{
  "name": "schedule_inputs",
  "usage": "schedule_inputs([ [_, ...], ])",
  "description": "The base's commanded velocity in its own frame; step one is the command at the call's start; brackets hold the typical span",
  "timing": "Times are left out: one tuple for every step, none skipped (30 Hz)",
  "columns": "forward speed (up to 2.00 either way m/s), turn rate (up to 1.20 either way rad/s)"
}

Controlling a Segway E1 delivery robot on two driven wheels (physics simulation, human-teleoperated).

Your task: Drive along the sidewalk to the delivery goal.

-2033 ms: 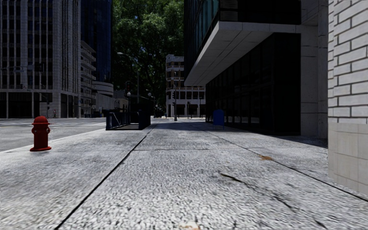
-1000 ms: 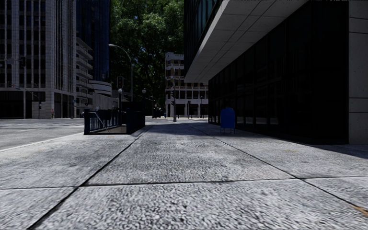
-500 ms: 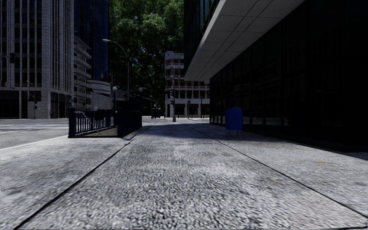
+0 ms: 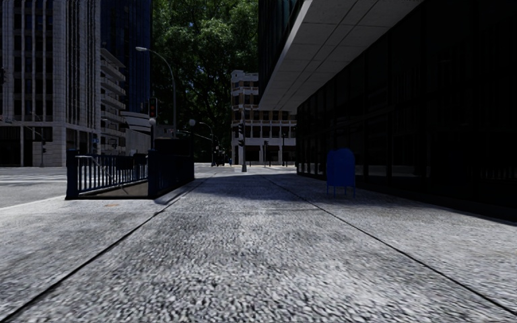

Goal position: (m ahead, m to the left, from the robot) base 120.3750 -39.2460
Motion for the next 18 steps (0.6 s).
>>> schedule_inputs([
  [1.95, 0.0],
  [1.95, 0.0],
  [1.95, 0.0],
  [1.95, 0.0],
  [1.95, 0.0],
  [1.95, 0.0],
  [1.95, 0.0],
  [1.95, 0.0],
  [1.95, 0.0],
  [1.95, 0.0],
  [1.95, 0.0],
  [1.95, 0.0],
  [1.95, 0.0],
  [1.95, 0.0],
  [1.95, 0.0],
  [1.95, 0.0],
  [1.95, 0.0],
  [1.95, 0.0],
])
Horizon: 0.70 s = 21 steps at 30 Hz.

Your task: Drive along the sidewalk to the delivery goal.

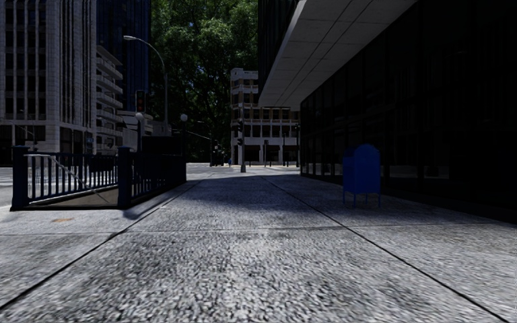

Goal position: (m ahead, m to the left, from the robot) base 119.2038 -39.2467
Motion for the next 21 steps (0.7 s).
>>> schedule_inputs([
  [1.95, 0.0],
  [1.95, 0.0],
  [1.95, 0.0],
  [1.95, 0.0],
  [1.95, 0.0],
  [1.95, 0.0],
  [1.95, 0.0],
  [1.95, 0.0],
  [1.95, 0.0],
  [1.95, 0.0],
  [1.95, 0.0],
  [1.95, 0.0],
  [1.95, 0.0],
  [1.95, 0.0],
  [1.95, 0.0],
  [1.95, 0.0],
  [1.95, 0.0],
  [1.95, 0.0],
  [1.95, 0.0],
  [1.95, 0.0],
  [1.95, 0.0],
])
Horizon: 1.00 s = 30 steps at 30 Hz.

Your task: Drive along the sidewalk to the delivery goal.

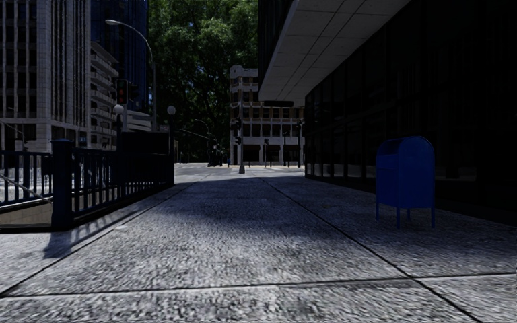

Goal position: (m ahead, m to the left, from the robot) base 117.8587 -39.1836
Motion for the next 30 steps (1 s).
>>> schedule_inputs([
  [1.95, 0.0],
  [1.95, 0.0],
  [1.95, 0.0],
  [1.95, 0.0],
  [1.95, 0.0],
  [1.95, 0.0],
  [1.95, 0.0],
  [1.95, 0.0],
  [1.95, 0.0],
  [1.95, 0.0],
  [1.95, 0.0],
  [1.95, 0.0],
  [1.95, 0.0],
  [1.95, 0.0],
  [1.95, 0.0],
  [1.95, 0.0],
  [1.95, 0.0],
  [1.95, 0.0],
  [1.95, 0.0],
  [1.95, 0.0],
  [1.95, 0.0],
  [1.95, 0.0],
  [1.95, 0.0],
  [1.95, 0.0],
  [1.95, 0.0],
  [1.95, 0.0],
  [1.95, 0.0],
  [1.95, 0.0],
  [1.95, 0.0],
  [1.95, 0.0],
])
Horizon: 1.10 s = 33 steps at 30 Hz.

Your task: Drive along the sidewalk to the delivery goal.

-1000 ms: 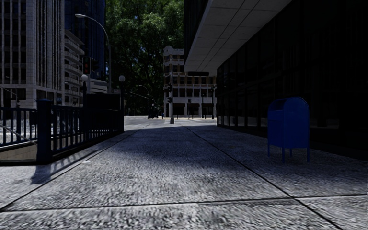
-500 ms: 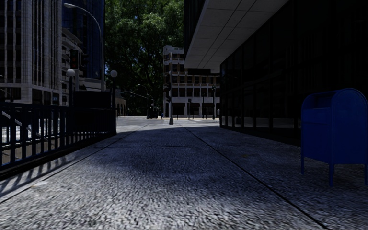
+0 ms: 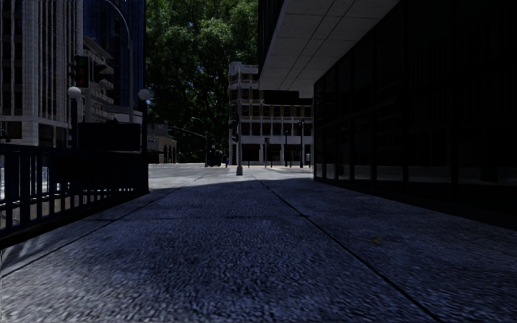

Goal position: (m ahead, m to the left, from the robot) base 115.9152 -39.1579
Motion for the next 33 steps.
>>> schedule_inputs([
  [1.95, 0.0],
  [1.95, 0.0],
  [1.95, 0.0],
  [1.95, 0.0],
  [1.95, 0.0],
  [1.95, 0.0],
  [1.95, 0.0],
  [1.95, 0.0],
  [1.95, 0.0],
  [1.95, 0.0],
  [1.95, 0.0],
  [1.95, 0.0],
  [1.95, 0.0],
  [1.95, 0.0],
  [1.95, 0.0],
  [1.95, 0.0],
  [1.95, 0.0],
  [1.95, 0.0],
  [1.95, 0.0],
  [1.95, 0.0],
  [1.95, 0.0],
  [1.95, 0.0],
  [1.95, 0.0],
  [1.95, 0.0],
  [1.95, 0.0],
  [1.95, 0.0],
  [1.95, 0.0],
  [1.95, 0.0],
  [1.95, 0.0],
  [1.95, 0.0],
  [1.95, 0.0],
  [1.95, 0.0],
  [1.95, 0.0],
])
